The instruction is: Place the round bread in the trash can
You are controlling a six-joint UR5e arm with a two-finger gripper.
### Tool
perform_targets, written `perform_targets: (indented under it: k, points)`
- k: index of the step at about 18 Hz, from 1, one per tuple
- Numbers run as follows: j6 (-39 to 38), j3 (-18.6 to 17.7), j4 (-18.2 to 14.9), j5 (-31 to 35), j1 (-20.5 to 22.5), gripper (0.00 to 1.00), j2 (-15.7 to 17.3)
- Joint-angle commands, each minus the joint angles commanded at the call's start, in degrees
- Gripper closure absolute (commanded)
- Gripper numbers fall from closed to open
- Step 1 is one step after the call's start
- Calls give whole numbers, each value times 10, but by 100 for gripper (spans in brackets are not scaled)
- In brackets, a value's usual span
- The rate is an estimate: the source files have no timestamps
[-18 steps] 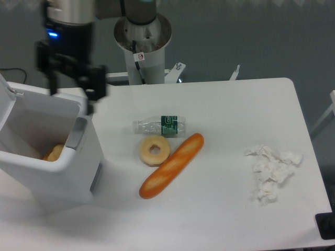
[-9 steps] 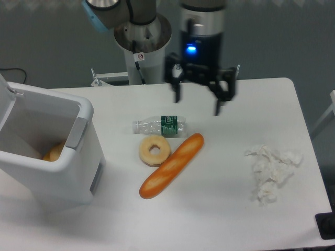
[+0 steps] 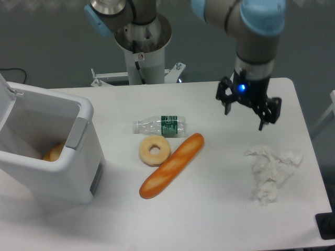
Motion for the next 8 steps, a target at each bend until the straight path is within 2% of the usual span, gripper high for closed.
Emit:
perform_targets:
  k: [4, 6, 8]
  points:
    - [-2, -6, 54, -2, -11, 0, -39]
    - [-4, -11, 68, -2, -18, 0, -52]
    - [-2, -11, 71, -5, -15, 0, -51]
